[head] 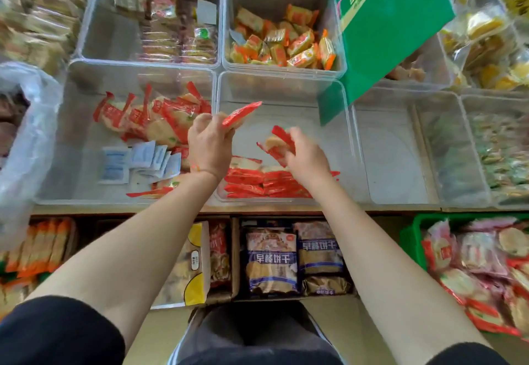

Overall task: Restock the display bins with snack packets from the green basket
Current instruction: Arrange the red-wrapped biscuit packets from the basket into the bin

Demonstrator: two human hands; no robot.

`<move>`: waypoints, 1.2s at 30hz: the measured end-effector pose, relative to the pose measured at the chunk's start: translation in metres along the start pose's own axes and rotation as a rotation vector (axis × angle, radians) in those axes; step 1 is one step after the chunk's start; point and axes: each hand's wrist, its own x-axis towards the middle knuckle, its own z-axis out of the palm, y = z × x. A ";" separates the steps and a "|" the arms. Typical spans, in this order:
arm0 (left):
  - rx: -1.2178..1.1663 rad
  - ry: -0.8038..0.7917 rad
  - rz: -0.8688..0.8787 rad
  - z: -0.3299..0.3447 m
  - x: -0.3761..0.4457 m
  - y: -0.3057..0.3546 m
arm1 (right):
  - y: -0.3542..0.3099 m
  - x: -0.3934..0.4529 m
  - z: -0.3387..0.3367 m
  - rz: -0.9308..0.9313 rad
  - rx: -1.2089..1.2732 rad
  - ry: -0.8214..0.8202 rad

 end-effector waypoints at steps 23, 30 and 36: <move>0.125 -0.042 0.095 0.003 0.000 0.002 | -0.021 0.048 0.048 0.084 0.004 -0.689; 0.201 -0.054 0.166 0.003 0.000 0.001 | -0.024 0.054 0.023 -0.080 0.400 -0.073; 0.244 -0.104 0.123 0.005 0.001 0.001 | -0.027 0.066 0.019 -0.168 0.313 -0.110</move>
